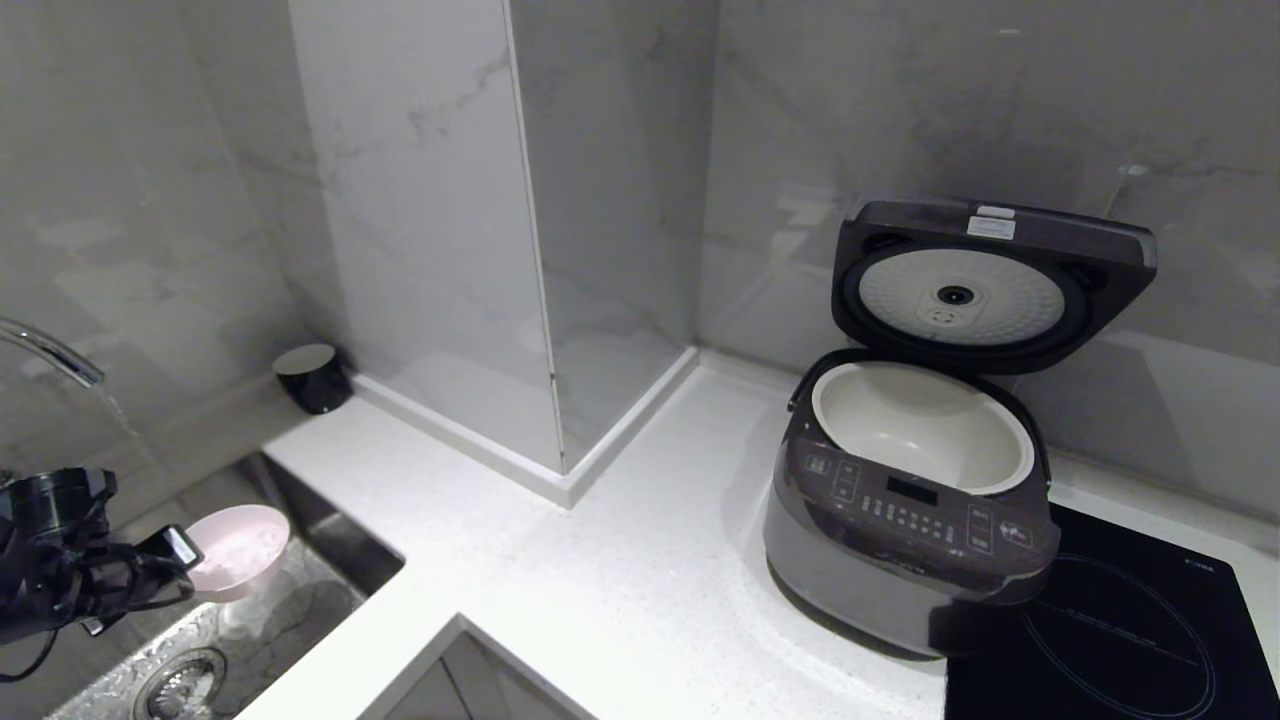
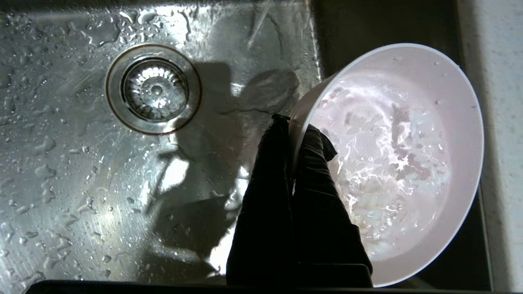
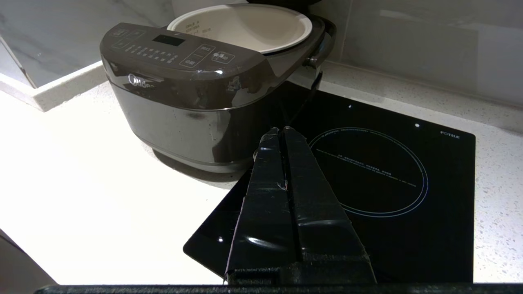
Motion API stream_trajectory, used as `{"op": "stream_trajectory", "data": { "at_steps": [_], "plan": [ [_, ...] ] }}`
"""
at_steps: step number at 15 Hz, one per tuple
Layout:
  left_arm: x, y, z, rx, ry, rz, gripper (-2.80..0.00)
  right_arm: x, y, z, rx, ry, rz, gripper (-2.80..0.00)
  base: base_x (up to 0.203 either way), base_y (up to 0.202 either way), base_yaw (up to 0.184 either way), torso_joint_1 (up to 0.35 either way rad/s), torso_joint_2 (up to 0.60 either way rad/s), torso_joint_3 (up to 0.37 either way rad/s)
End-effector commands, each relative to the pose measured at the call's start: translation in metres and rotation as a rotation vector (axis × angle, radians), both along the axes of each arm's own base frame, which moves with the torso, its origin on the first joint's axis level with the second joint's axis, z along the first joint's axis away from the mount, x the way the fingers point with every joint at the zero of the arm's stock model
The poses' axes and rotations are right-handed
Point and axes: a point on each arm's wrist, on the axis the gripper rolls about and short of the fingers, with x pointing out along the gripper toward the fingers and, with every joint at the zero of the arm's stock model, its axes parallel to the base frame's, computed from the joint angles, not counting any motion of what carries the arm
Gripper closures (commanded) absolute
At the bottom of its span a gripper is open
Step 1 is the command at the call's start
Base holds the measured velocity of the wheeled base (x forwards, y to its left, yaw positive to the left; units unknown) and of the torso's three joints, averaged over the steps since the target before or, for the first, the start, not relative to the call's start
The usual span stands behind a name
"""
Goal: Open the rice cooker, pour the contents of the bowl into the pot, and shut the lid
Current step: Fill a bowl with water from the tap, then place the bowl on the table
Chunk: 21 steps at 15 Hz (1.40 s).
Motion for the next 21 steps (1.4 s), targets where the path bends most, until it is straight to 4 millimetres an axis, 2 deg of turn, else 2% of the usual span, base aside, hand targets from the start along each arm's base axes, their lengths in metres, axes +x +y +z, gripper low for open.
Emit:
{"op": "stream_trajectory", "data": {
  "at_steps": [1,4,7,11,15,18,21],
  "plan": [
    [0.0,-0.007,0.009,0.006,-0.021,-0.011,0.0,0.0,0.0,0.0,0.0,-0.001,0.0,0.0,0.0,0.0,0.0,0.0,0.0,0.0],
    [-0.001,-0.022,0.019,-0.004,-0.038,-0.037,0.0,0.0,0.0,0.0,0.0,0.0,0.0,0.0,0.0,0.0,0.0,0.0,0.0,0.0],
    [0.004,-0.049,0.028,-0.006,-0.053,-0.109,0.0,0.0,0.0,0.0,0.0,-0.001,0.0,0.0,0.0,0.0,0.0,0.0,0.0,0.0],
    [0.013,-0.1,0.043,-0.045,-0.068,-0.229,0.0,0.0,0.0,0.0,0.0,-0.001,0.0,0.0,0.0,0.0,0.0,0.0,0.0,0.0],
    [0.013,-0.155,0.056,-0.094,-0.049,-0.359,0.0,0.0,0.0,0.0,0.0,0.0,0.0,0.0,0.0,0.0,0.0,0.0,0.0,0.0],
    [0.009,-0.19,0.057,-0.117,-0.022,-0.445,0.0,0.0,0.0,0.0,0.0,-0.001,0.0,0.0,0.0,0.0,0.0,0.0,0.0,0.0],
    [0.003,-0.216,0.054,-0.138,0.001,-0.501,0.0,0.0,0.0,0.0,0.0,0.0,0.0,0.0,0.0,0.0,0.0,0.0,0.0,0.0]
  ]
}}
